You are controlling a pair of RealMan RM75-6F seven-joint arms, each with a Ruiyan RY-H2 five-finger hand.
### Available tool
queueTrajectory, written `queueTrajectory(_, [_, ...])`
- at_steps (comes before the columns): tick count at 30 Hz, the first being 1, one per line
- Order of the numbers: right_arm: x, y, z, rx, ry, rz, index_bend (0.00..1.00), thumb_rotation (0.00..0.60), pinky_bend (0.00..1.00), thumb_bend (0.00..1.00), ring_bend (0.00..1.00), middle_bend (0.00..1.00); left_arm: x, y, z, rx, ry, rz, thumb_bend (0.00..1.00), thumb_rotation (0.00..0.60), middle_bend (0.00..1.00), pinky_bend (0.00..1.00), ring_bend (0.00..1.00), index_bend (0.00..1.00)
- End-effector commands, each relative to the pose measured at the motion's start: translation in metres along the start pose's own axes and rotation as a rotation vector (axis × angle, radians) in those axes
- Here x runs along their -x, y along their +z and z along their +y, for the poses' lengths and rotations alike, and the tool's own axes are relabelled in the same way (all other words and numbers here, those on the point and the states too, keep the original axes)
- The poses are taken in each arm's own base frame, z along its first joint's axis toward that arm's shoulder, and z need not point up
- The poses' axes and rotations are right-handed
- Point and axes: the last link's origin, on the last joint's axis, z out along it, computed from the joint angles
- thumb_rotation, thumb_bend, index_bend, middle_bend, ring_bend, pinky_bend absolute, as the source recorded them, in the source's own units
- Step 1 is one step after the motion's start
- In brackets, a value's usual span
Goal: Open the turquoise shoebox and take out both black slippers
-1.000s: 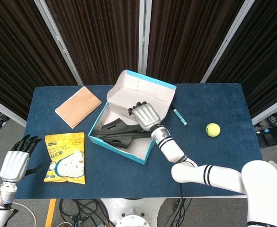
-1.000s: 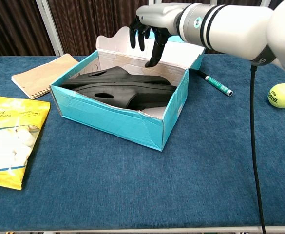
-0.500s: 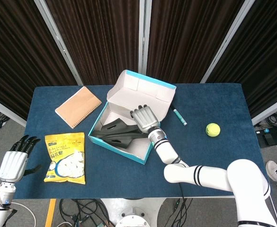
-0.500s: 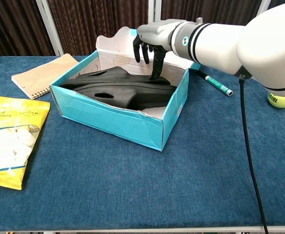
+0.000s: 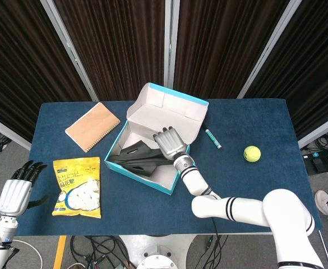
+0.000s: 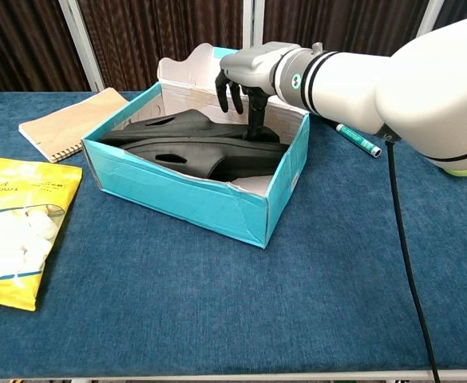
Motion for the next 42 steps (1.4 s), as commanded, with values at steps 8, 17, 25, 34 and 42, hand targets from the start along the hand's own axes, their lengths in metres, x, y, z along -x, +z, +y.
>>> queueTrajectory(8, [-0.002, 0.006, -0.002, 0.011, -0.004, 0.018, 0.39, 0.600, 0.31, 0.12, 0.25, 0.39, 0.000, 0.000, -0.002, -0.002, -0.005, -0.001, 0.09, 0.600, 0.16, 0.26, 0.09, 0.19])
queueTrajectory(17, [-0.005, 0.011, -0.004, 0.011, 0.012, 0.041, 0.40, 0.600, 0.33, 0.19, 0.27, 0.41, 0.000, 0.000, -0.002, -0.003, -0.006, 0.004, 0.09, 0.600, 0.16, 0.27, 0.09, 0.19])
queueTrajectory(25, [-0.001, 0.009, -0.015, -0.036, -0.007, 0.036, 0.44, 0.600, 0.34, 0.19, 0.29, 0.43, -0.001, -0.001, -0.002, -0.004, -0.006, 0.000, 0.09, 0.600, 0.16, 0.27, 0.09, 0.19])
queueTrajectory(34, [-0.005, 0.004, -0.017, -0.038, -0.029, 0.046, 0.44, 0.600, 0.34, 0.17, 0.29, 0.43, -0.002, -0.001, -0.003, -0.003, -0.023, 0.002, 0.09, 0.600, 0.16, 0.28, 0.09, 0.19])
queueTrajectory(42, [0.000, 0.006, -0.019, -0.026, -0.039, 0.021, 0.42, 0.600, 0.33, 0.17, 0.27, 0.42, -0.002, -0.002, -0.004, -0.001, -0.022, 0.006, 0.09, 0.600, 0.16, 0.28, 0.09, 0.19])
